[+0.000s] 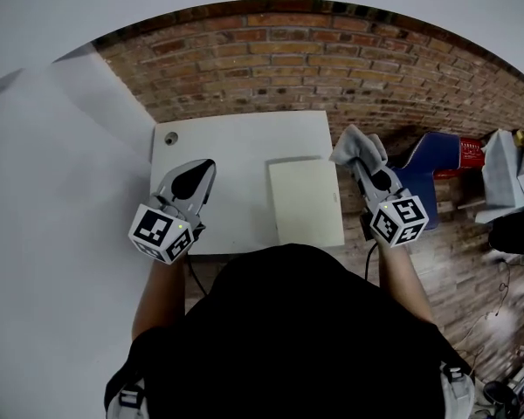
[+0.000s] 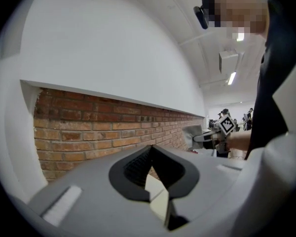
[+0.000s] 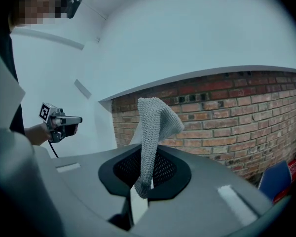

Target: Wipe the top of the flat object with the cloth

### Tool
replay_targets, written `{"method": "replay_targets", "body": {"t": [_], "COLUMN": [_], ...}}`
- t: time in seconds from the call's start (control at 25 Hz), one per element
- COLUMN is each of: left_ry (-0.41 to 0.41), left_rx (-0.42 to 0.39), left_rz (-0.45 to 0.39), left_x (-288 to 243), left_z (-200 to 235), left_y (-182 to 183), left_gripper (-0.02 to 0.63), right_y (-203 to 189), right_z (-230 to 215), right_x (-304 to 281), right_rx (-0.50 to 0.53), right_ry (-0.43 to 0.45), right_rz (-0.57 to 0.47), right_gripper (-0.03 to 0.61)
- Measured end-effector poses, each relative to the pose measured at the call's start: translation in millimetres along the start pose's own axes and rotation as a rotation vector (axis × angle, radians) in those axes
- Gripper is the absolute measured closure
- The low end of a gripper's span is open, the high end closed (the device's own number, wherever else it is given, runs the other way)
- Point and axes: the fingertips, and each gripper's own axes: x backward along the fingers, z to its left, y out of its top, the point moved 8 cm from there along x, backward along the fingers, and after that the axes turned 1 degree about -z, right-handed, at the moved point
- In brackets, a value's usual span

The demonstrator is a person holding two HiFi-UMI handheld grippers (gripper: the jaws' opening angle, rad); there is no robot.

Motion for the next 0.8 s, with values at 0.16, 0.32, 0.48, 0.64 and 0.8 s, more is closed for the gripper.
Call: {"method": "replay_targets", "body": {"t": [0.16, 0.32, 0.48, 0.64, 0.8], "left_ry": [0.030, 0.050, 0.063, 0.072, 0.080], "left_rx": [0.008, 0.007, 0.014, 0.017, 0.020], "left_rz": [0.011, 0.026, 0.037, 0.045, 0.047], "left_x": [15.9, 29.3, 40.0, 51.0, 58.2], "left_z": [1.0, -1.2, -2.7, -0.4, 1.7], "left_y": [-6.2, -12.9, -18.3, -22.8, -26.0], "left_gripper": [0.612, 0.612, 0.612, 0.612, 0.612], "right_y": [-17.0, -33.7, -48.8, -65.9, -83.7], "right_z": [4.5, 10.7, 15.4, 22.1, 28.0], "right_x": [-20.1, -41.8, -61.0, -82.2, -104.2], "right_rx": [-0.018, -0.049, -0.068, -0.099, -0.129], "right_ry": [0.033, 0.076, 0.105, 0.132, 0.160], "right_rz": [0.042, 0.083, 0.125, 0.169, 0.230], "right_gripper": [0.568, 0.568, 0.568, 0.568, 0.568]}}
